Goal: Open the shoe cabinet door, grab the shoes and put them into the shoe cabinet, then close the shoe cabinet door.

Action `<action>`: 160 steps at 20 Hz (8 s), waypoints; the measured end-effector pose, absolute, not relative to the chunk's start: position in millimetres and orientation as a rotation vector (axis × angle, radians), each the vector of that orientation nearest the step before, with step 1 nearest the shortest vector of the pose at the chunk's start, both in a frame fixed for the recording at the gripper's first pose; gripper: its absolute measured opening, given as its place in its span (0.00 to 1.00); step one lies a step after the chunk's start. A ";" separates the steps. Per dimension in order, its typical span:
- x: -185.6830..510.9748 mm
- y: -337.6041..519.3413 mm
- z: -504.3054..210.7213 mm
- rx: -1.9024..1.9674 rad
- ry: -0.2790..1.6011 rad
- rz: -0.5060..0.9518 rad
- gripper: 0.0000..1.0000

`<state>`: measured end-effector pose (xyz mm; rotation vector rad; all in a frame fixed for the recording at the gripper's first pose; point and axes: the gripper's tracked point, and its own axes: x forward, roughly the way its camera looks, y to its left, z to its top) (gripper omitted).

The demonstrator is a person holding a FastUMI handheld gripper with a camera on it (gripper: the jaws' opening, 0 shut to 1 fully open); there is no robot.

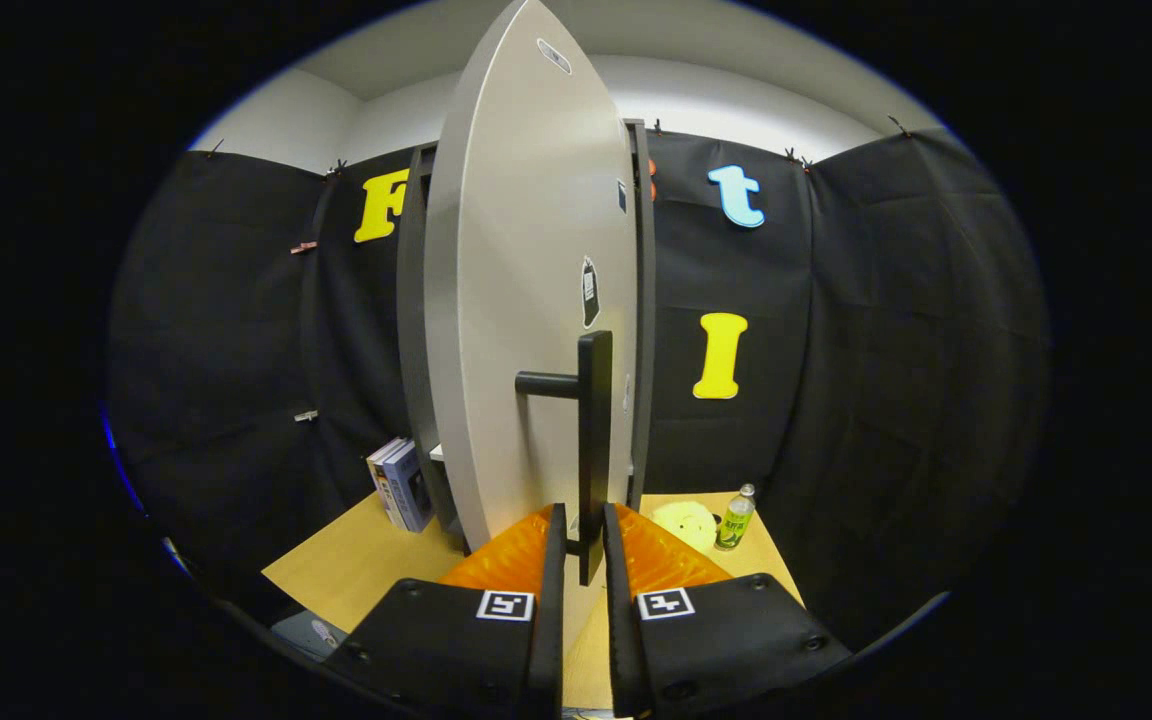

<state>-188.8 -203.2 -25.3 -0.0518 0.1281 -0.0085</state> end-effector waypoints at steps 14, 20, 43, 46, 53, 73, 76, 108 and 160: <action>-232.8 -259.5 -20.1 -0.030 0.067 -0.117 0.16; -234.8 -234.8 -30.1 -0.041 0.075 -0.081 0.19; -163.9 -72.6 -37.9 -0.048 0.034 0.000 0.18; -157.7 -64.5 -37.1 -0.043 0.030 -0.017 0.18; -147.8 -47.0 -36.2 -0.058 0.025 -0.012 0.18; -140.5 -34.4 -280.1 0.017 0.629 -0.058 0.19; -138.0 -32.7 -339.3 0.043 0.735 -0.072 0.44; -55.2 -63.8 -484.3 0.097 0.780 -0.091 0.05; 326.8 -136.1 -166.5 0.042 0.694 -0.186 0.13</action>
